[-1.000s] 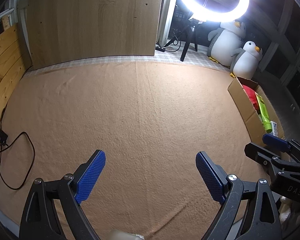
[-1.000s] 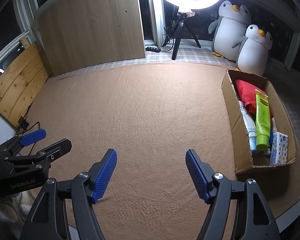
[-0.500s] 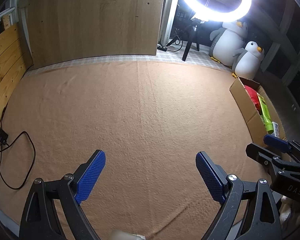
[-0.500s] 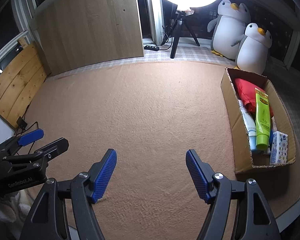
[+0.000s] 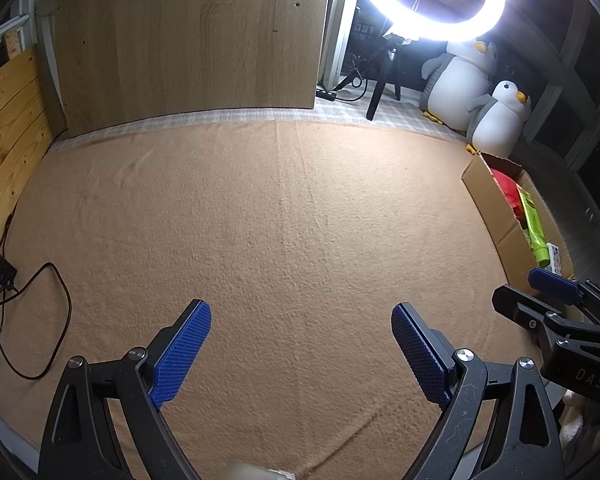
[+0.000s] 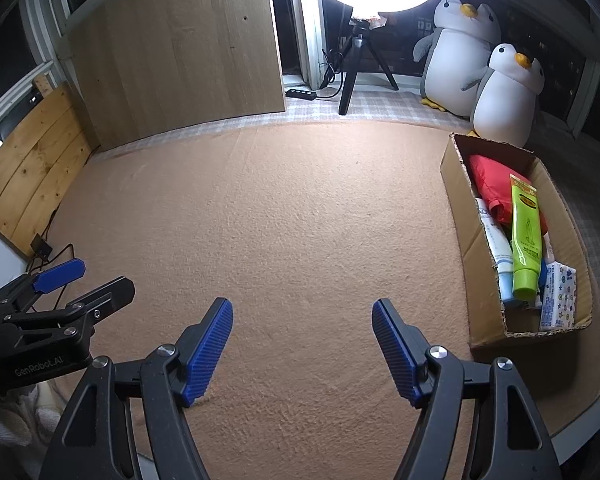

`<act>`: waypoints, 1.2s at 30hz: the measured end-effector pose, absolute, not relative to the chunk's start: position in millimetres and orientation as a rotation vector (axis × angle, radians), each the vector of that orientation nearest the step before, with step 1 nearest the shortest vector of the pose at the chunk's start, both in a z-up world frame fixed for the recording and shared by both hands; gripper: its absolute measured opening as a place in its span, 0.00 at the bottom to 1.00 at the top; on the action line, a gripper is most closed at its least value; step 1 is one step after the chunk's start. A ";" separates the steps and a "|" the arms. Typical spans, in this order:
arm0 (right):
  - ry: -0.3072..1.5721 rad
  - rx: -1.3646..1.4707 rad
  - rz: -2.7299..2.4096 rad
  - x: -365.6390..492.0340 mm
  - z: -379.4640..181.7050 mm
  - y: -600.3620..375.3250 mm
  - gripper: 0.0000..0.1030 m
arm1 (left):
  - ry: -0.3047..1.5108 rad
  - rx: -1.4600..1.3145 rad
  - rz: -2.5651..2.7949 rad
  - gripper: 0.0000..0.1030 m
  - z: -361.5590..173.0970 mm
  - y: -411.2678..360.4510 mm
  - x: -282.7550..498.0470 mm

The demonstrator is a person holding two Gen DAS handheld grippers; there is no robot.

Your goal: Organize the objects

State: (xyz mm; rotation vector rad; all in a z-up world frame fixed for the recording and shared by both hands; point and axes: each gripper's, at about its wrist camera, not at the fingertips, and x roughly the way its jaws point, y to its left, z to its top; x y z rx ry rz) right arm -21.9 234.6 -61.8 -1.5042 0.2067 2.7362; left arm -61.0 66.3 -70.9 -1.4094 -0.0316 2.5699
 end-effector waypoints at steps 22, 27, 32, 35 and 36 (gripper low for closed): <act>0.202 -1.512 2.733 -23.3 -64.2 234.6 0.67 | -0.030 -1.413 2.570 0.91 -71.3 66.6 -60.7; 0.198 -1.519 2.731 -22.6 -67.2 235.6 0.67 | -0.033 -1.419 2.568 0.91 -73.0 65.8 -60.7; 0.198 -1.523 2.730 -22.6 -68.5 235.9 0.68 | -0.031 -1.419 2.569 0.91 -73.8 67.5 -60.3; 0.192 -1.534 2.724 -23.4 -71.0 236.2 0.68 | -0.035 -1.423 2.568 0.91 -75.5 66.6 -61.4; 0.191 -1.538 2.723 -23.8 -71.9 236.7 0.68 | -0.033 -1.425 2.568 0.91 -76.2 66.3 -61.7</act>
